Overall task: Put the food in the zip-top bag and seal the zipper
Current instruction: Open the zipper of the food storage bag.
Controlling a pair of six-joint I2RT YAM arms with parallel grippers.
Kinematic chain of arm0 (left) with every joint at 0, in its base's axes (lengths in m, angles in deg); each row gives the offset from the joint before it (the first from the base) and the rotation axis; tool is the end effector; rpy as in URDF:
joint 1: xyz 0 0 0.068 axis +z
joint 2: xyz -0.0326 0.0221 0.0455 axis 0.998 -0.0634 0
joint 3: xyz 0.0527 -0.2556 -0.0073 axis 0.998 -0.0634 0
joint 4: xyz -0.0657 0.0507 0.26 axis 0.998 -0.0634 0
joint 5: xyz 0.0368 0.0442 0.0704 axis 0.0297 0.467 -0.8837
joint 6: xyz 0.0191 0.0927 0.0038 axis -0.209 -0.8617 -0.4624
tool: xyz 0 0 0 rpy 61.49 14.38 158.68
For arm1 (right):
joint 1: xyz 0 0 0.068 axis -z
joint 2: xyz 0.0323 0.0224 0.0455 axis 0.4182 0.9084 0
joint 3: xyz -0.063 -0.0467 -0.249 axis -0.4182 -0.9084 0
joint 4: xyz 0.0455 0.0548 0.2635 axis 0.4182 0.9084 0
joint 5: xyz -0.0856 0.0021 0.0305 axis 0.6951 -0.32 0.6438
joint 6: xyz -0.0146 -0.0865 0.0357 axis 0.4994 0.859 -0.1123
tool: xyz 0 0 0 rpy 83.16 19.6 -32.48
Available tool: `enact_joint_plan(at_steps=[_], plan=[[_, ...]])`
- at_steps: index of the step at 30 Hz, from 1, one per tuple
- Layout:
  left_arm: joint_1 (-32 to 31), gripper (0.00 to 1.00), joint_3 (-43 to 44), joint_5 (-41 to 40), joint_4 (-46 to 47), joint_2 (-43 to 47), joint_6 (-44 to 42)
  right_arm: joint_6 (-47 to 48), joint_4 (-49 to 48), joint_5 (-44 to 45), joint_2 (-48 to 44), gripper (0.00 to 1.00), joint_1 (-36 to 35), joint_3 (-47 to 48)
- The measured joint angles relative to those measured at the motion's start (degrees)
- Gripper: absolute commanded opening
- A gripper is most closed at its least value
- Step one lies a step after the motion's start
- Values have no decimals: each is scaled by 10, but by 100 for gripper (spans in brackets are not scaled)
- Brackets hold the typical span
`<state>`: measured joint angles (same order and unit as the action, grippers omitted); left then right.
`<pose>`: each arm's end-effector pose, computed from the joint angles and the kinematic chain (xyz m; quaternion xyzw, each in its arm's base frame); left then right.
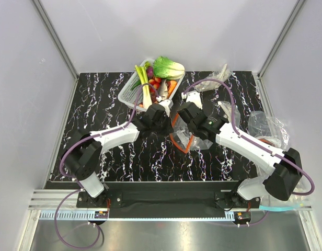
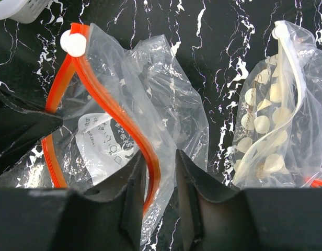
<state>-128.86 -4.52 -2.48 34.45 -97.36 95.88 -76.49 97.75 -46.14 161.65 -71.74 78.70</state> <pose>0.2978 -0.2857 0.1639 0.1467 0.8915 -0.2834 0.3216 0.2629 0.2093 0.2647 -0.1381 0.8921 -0.0751 0.4236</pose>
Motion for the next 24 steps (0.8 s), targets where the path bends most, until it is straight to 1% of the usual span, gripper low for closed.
enact_joint_plan(at_steps=[1,3,4,5,12,13,14,15,19,21,22,24], plan=[[0,0,1,-1,-1,0,0,0,0,0,0,17,0,0],[0,0,4,-2,-2,0,0,0,2,-2,0,9,-1,0],[1,0,6,-3,-2,0,0,-3,3,-5,0,2,-1,0],[2,0,9,-3,-2,0,-1,-5,3,-8,0,0,-1,0],[9,0,53,-4,-10,-10,-4,-12,-12,-27,4,0,-2,0],[10,7,61,-5,-12,-11,-5,-12,-22,-27,5,0,-2,-1],[10,15,65,-6,-12,-11,-7,-12,-30,-28,7,0,-2,-2],[12,32,68,-7,-14,-11,-10,-12,-44,-31,8,0,-1,-5],[26,59,63,-11,-20,-10,-17,-12,-71,-36,30,0,2,-4],[42,68,46,-10,-21,1,-19,-12,-80,-37,49,0,5,-4],[53,74,33,-10,-23,10,-19,-12,-82,-37,57,0,7,-4],[73,78,12,-7,-33,35,-20,-12,-84,-41,71,0,13,-3]])
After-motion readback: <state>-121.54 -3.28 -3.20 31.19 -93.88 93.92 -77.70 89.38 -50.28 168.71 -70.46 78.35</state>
